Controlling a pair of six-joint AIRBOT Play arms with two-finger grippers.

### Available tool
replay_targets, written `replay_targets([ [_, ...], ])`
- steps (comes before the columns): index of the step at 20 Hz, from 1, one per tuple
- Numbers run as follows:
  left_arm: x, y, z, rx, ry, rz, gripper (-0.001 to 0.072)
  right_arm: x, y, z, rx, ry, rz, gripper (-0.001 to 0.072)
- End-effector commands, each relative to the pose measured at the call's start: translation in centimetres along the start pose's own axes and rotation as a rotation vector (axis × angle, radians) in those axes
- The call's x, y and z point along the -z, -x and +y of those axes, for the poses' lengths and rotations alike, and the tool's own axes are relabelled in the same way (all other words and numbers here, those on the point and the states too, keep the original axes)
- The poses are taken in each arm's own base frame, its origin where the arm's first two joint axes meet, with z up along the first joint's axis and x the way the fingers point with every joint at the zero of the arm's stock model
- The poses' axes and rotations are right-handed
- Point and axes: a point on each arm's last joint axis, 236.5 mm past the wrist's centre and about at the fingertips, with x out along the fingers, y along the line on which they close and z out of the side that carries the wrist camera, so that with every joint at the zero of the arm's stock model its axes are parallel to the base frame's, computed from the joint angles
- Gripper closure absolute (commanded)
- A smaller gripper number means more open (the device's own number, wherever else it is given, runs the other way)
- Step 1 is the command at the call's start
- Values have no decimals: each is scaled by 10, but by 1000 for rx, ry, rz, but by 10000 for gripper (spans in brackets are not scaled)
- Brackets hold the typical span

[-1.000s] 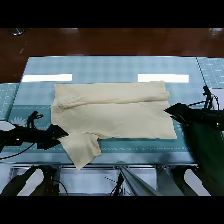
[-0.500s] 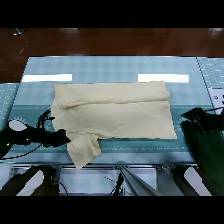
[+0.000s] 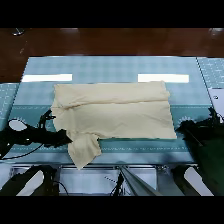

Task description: Fold the shirts.

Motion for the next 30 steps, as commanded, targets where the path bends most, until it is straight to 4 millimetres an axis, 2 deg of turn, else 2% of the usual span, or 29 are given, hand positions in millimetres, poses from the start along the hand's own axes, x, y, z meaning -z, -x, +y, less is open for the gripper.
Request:
replay_targets([
  [1,0,0,0,1,-2,-2,683,12,-18,8,-1,48,92,90],
  [5,-1,0,0,0,-2,-4,683,1,-33,29,-82,48,98,90],
  [10,-5,0,1,-4,-2,-19,683,-19,-35,51,-175,48,68,108],
  [11,-6,1,1,-6,-3,-25,683,-19,-35,56,-199,49,72,205],
  [12,-7,1,1,-6,-4,-28,683,-19,-36,59,-218,66,75,405],
  [13,-8,2,1,-6,-5,-29,683,-17,-36,63,-237,108,80,649],
  [14,-9,3,0,-6,-7,-33,683,-17,-34,64,-240,141,83,687],
  [16,-19,11,-6,-3,-28,-54,683,-24,-26,65,-226,171,71,687],
  [19,-58,39,-26,-3,-92,-165,683,-58,-2,83,-238,198,-25,687],
  [22,-118,79,-46,-16,-114,-353,683,-101,36,116,-298,226,-180,687],
  [24,-156,93,-48,-16,-49,-431,683,-123,49,136,-318,254,-267,687],
  [27,-199,95,-60,38,-8,-422,683,-141,39,165,-334,300,-262,687],
  [30,-236,97,-73,91,21,-397,683,-172,26,189,-358,276,-271,687],
])
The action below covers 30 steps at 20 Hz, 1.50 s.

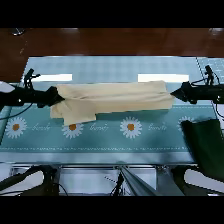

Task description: Fold the shirts.

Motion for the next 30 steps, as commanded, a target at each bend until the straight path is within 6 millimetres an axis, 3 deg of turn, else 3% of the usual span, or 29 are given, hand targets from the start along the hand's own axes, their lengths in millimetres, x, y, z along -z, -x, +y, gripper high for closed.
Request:
replay_targets([
  [1,-45,-15,-12,47,47,11,683,-40,-27,15,-34,-21,-34,687],
  [5,-71,-30,-15,63,49,62,683,-63,-53,14,-50,-57,-10,687],
  [10,-85,-49,-1,52,50,46,668,-78,-74,12,-72,-53,-1,686],
  [11,-86,-49,-2,52,45,43,444,-79,-74,11,-69,-54,-7,587],
  [12,-86,-47,-3,54,40,49,6,-80,-73,11,-71,-58,-11,305],
  [13,-87,-41,-2,47,29,58,2,-81,-69,11,-73,-57,-7,99],
  [16,-89,1,21,-26,-3,112,2,-86,-38,2,-83,-44,35,88],
  [19,-91,58,69,-186,57,28,2,-67,-7,-46,6,-67,132,88],
  [21,-85,73,66,-173,50,-88,3,-58,-6,-76,110,-73,170,88],
  [24,-48,62,35,-92,-20,-228,4,-62,-26,-73,56,-104,164,89],
  [27,0,42,21,-57,-42,-196,4,-57,-54,-63,-2,-108,192,89],
  [30,15,26,-7,17,-105,-148,6,-40,-81,-48,-48,-92,256,89],
])
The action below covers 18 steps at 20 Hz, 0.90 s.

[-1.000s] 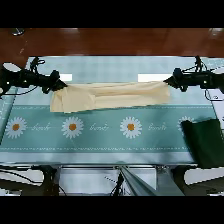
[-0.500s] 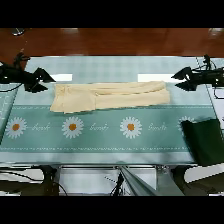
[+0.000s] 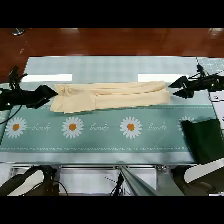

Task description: Fold the shirts.

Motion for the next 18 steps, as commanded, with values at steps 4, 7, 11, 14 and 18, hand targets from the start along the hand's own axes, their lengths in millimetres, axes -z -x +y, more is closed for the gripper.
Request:
replay_targets([
  [4,20,-18,-56,199,-6,6,6,25,-49,34,-40,65,114,110],
  [7,23,-21,-62,234,32,32,259,27,-43,50,-64,98,138,687],
  [11,41,-19,-89,290,-46,98,684,29,8,61,-29,166,99,688],
  [14,60,-34,-121,290,-99,179,685,46,62,99,9,328,37,688],
  [18,81,-69,-192,310,-286,286,685,85,128,131,122,454,-105,688],
])
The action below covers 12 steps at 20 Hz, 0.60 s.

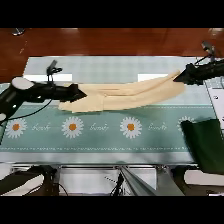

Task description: Fold the shirts.

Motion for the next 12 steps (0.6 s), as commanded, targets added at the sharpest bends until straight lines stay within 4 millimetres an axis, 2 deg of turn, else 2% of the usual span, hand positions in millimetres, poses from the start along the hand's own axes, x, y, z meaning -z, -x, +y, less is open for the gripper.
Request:
replay_targets([
  [1,3,-50,-53,-2,-134,88,685,33,54,36,92,100,-90,688],
  [4,7,-103,-90,-95,-269,126,686,67,77,66,102,123,-174,688],
  [7,23,-157,-114,-187,-400,161,686,92,90,84,112,158,-237,688],
  [10,61,-212,-144,-146,-387,234,686,99,100,96,107,172,-279,688],
  [12,96,-239,-178,-21,-345,308,685,99,102,101,95,179,-289,688],
])
